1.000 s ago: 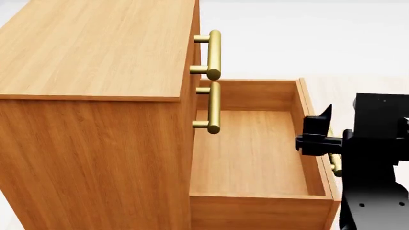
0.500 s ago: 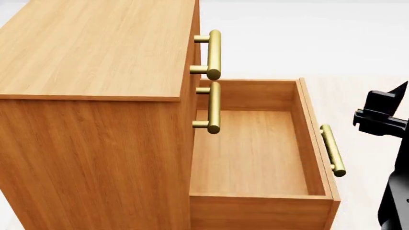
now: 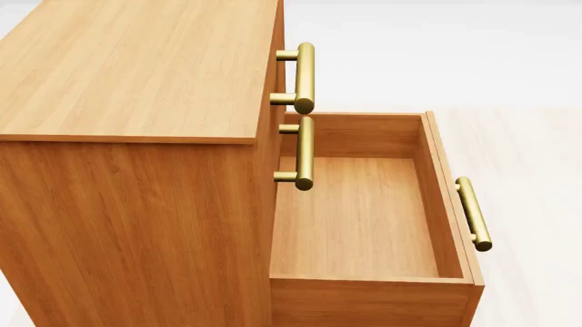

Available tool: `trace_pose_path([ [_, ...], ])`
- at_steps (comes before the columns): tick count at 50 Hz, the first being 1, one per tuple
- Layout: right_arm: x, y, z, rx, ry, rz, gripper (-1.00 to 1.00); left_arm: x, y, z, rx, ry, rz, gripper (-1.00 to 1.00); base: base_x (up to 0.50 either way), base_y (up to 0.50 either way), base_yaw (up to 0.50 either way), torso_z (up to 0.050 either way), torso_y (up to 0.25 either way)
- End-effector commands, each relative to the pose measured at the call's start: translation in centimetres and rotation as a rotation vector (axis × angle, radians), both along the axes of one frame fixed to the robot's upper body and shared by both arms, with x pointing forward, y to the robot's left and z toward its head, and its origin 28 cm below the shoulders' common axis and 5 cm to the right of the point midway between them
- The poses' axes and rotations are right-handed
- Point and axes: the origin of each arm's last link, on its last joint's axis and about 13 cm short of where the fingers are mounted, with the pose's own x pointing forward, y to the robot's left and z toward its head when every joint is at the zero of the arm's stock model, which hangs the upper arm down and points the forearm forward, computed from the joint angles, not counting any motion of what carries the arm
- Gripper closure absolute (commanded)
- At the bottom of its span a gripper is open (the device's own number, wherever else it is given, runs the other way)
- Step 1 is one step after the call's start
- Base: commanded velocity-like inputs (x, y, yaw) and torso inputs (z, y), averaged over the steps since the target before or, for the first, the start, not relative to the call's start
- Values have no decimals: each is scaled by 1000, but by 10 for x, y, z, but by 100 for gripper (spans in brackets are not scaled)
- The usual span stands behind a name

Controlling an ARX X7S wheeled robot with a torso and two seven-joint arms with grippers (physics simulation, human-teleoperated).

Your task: Put the bowl in the bottom drawer of the cabinet and close it.

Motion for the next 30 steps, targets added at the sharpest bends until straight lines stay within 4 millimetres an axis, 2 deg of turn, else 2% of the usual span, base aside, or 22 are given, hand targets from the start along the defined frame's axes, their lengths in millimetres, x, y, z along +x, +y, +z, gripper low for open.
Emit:
trace_pose_path([
  [1, 0, -12, -7, 37, 18, -130, -100, -1, -1, 1, -2, -1, -1, -100, 0, 0, 0, 0, 0],
  [20, 4, -38, -20, 88, 44, -264, -100, -1, -1, 1, -1, -1, -1, -100, 0, 0, 0, 0, 0],
  [23, 9, -47, -21, 86, 51, -286, -100, 0, 0, 1, -2, -1, -1, -100, 0, 0, 0, 0, 0],
  [27, 8, -51, -25, 104, 67, -321, -100, 0, 0, 1, -2, 0, -1, -100, 0, 0, 0, 0, 0],
  [30, 7, -48, -30, 177, 141, -292, -100, 0, 0, 2, -2, 0, -1, -100, 0, 0, 0, 0, 0],
])
